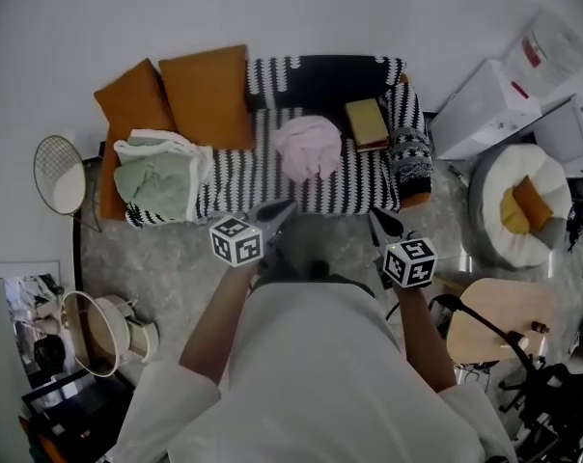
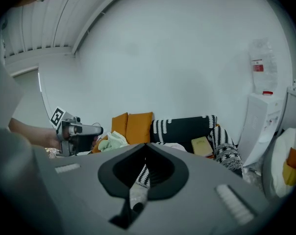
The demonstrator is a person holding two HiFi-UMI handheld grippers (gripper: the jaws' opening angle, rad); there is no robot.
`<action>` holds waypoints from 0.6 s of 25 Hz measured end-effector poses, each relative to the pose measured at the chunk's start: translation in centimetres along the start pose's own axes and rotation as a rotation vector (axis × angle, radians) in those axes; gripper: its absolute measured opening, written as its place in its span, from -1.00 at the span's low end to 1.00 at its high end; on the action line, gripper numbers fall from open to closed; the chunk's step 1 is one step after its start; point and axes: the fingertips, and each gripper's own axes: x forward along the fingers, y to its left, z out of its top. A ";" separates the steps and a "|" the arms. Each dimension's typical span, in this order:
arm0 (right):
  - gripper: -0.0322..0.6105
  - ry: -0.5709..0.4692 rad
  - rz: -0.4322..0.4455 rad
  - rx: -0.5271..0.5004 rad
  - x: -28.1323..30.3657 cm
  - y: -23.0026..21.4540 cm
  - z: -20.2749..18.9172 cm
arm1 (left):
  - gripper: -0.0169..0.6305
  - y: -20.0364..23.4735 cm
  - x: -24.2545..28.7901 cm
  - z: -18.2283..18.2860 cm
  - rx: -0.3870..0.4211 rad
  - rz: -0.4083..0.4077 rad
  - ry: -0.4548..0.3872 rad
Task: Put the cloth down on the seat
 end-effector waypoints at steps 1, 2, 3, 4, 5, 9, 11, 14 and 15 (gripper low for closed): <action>-0.89 -0.002 0.001 -0.002 0.1 0.6 0.0 | -0.94 0.1 -0.7 0.0 0.013 0.012 -0.008; -0.89 -0.003 0.002 -0.006 0.3 1.1 0.1 | -0.94 0.3 -1.4 0.0 0.028 0.027 -0.015; -0.89 -0.003 0.002 -0.012 0.4 1.6 0.2 | -0.94 0.6 -2.1 0.0 0.044 0.044 -0.021; -0.89 -0.002 0.002 -0.019 0.5 2.1 0.3 | -0.94 0.8 -2.7 0.0 0.058 0.059 -0.025; -0.89 -0.001 0.000 -0.026 0.6 2.5 0.4 | -0.94 0.9 -3.3 0.0 0.069 0.070 -0.029; -0.89 -0.007 -0.009 -0.038 1.2 4.4 1.0 | -0.94 1.0 -6.0 0.3 0.084 0.073 -0.027; -0.89 -0.020 -0.010 -0.045 1.5 5.9 1.3 | -0.94 0.9 -7.6 0.6 0.100 0.066 -0.017; -0.89 -0.033 -0.017 -0.063 2.1 7.5 1.7 | -0.94 1.3 -9.5 1.2 0.133 0.060 -0.007; -0.89 -0.035 -0.021 -0.064 2.3 7.8 1.7 | -0.94 1.6 -10.0 1.2 0.137 0.060 -0.003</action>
